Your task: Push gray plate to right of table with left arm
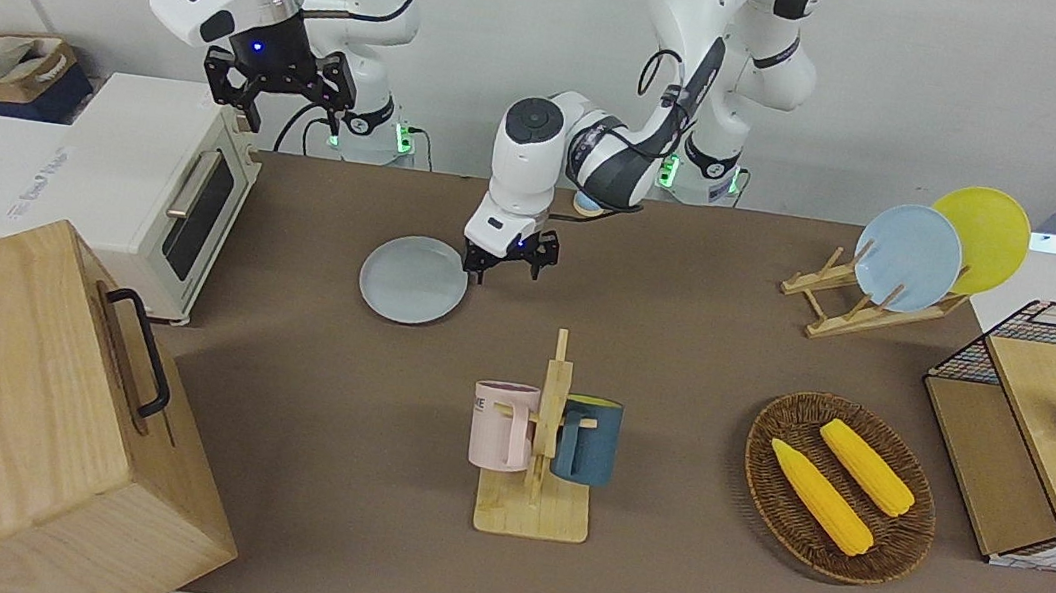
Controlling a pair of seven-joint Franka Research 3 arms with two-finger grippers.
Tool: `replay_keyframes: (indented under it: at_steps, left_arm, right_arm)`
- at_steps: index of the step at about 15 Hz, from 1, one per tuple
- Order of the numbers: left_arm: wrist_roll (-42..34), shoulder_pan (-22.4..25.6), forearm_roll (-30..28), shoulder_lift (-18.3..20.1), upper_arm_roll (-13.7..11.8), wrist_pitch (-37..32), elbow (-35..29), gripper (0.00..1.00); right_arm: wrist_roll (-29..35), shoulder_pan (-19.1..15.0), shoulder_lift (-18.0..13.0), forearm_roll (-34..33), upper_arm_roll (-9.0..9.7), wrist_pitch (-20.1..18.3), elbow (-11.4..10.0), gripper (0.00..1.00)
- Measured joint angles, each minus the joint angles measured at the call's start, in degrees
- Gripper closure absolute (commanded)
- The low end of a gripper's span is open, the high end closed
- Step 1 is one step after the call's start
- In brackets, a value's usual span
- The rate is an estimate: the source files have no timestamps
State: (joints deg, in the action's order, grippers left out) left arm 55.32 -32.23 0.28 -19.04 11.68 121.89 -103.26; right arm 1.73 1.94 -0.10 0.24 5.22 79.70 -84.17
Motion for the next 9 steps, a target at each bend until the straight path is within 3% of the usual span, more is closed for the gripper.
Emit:
replay_keyframes:
  at_steps: [5,9]
  left_arm:
    - [-5.74,4.18,-0.40,6.22,-0.07,-2.07,-4.62,0.01]
    - [-11.71,8.64,-0.59,11.36,-0.26,-7.44,-6.34,0.01]
  right_arm:
    - [0.00,0.00,0.00,0.00,0.00,0.00,0.00,0.017]
    - [0.00,0.00,0.00,0.00,0.00,0.00,0.00,0.017]
